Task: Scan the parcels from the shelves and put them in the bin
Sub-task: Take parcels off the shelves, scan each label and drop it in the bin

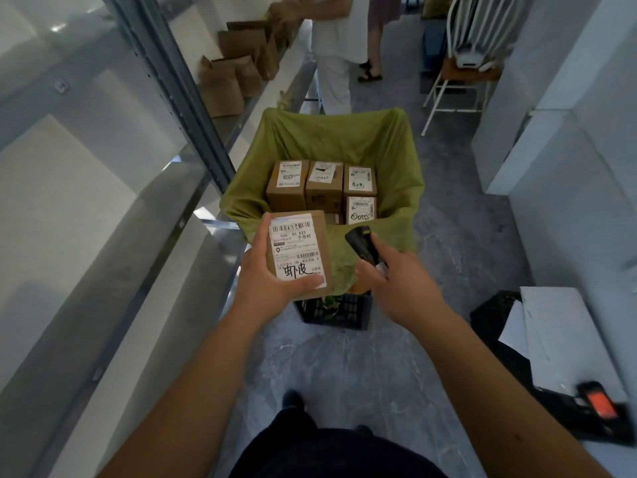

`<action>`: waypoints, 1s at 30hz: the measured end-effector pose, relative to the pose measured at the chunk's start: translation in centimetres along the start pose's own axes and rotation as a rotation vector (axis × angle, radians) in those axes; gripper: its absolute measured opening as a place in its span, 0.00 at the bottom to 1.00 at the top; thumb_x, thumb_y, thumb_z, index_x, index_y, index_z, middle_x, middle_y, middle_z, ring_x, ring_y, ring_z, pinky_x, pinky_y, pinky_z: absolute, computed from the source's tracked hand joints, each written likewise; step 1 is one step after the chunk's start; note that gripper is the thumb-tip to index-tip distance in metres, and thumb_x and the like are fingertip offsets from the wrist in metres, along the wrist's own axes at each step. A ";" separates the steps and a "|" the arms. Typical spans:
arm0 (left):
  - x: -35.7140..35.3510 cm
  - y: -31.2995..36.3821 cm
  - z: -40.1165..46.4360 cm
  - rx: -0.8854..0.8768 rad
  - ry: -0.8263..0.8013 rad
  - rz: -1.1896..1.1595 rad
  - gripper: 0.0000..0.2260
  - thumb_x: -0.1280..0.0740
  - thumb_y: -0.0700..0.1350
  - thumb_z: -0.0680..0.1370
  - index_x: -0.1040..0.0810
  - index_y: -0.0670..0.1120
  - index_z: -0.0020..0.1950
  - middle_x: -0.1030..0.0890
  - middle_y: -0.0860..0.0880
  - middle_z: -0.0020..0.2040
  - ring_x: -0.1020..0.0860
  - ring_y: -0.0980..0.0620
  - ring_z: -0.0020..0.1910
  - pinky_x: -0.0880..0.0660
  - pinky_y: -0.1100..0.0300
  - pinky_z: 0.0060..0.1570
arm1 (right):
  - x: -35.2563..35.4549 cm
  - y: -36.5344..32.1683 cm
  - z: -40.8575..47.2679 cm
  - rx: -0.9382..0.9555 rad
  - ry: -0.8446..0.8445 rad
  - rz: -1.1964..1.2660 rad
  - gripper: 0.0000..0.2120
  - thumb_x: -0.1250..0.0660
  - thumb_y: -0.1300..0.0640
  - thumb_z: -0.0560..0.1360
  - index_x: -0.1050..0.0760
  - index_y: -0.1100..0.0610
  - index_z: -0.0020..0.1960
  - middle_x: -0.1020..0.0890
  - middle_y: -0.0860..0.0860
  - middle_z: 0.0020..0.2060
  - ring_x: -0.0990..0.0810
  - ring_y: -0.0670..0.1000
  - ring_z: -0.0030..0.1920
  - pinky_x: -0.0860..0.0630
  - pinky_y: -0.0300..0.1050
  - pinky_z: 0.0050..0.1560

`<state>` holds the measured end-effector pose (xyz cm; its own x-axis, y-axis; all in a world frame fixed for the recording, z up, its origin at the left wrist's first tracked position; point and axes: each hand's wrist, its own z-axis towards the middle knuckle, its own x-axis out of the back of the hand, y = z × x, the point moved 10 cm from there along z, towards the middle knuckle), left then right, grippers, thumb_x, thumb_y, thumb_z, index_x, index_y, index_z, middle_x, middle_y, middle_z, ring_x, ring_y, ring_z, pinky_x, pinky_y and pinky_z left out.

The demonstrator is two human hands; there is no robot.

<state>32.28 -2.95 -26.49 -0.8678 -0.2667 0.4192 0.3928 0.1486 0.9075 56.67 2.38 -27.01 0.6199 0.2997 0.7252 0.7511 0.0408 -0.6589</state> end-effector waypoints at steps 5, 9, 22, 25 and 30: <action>-0.8 -0.2 6.1 0.016 -0.018 -0.061 0.63 0.13 0.57 0.57 0.48 0.65 0.83 0.27 0.69 0.70 0.27 0.66 0.69 0.22 0.53 0.66 | 0.9 -0.4 4.5 -0.006 0.010 -0.028 0.31 0.41 0.37 0.82 0.45 0.41 0.83 0.28 0.55 0.58 0.23 0.55 0.52 0.21 0.56 0.56; -1.1 -1.8 12.4 0.080 -0.025 -0.142 0.62 0.12 0.55 0.58 0.48 0.68 0.81 0.28 0.62 0.73 0.27 0.58 0.71 0.23 0.46 0.67 | 1.5 -0.6 9.5 -0.037 0.037 -0.063 0.32 0.42 0.36 0.82 0.45 0.40 0.83 0.27 0.54 0.61 0.23 0.56 0.55 0.21 0.57 0.56; -9.0 -11.8 29.3 0.322 -0.283 0.032 0.62 0.14 0.55 0.63 0.58 0.70 0.81 0.40 0.47 0.82 0.39 0.42 0.80 0.35 0.37 0.75 | -0.7 -1.4 22.9 -0.258 -0.020 -0.168 0.33 0.41 0.34 0.81 0.45 0.40 0.83 0.27 0.54 0.61 0.23 0.55 0.56 0.21 0.56 0.57; -11.0 -12.9 29.6 0.339 -0.376 0.101 0.59 0.16 0.53 0.67 0.58 0.70 0.81 0.45 0.43 0.81 0.39 0.39 0.78 0.35 0.39 0.73 | -1.1 -0.1 24.0 -0.332 -0.028 -0.186 0.33 0.41 0.33 0.80 0.45 0.39 0.82 0.26 0.54 0.61 0.22 0.56 0.56 0.21 0.57 0.57; -13.1 -15.9 29.1 0.357 -0.499 0.102 0.59 0.16 0.54 0.67 0.57 0.69 0.81 0.40 0.48 0.83 0.39 0.44 0.80 0.36 0.37 0.77 | -2.2 1.0 25.0 -0.417 -0.061 -0.173 0.33 0.41 0.34 0.80 0.45 0.39 0.82 0.26 0.53 0.63 0.22 0.54 0.57 0.20 0.56 0.59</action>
<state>28.56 25.91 -47.17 -0.9029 0.2297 0.3633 0.4298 0.4824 0.7632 50.36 25.61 -34.31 0.4724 0.3785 0.7960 0.8773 -0.2886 -0.3834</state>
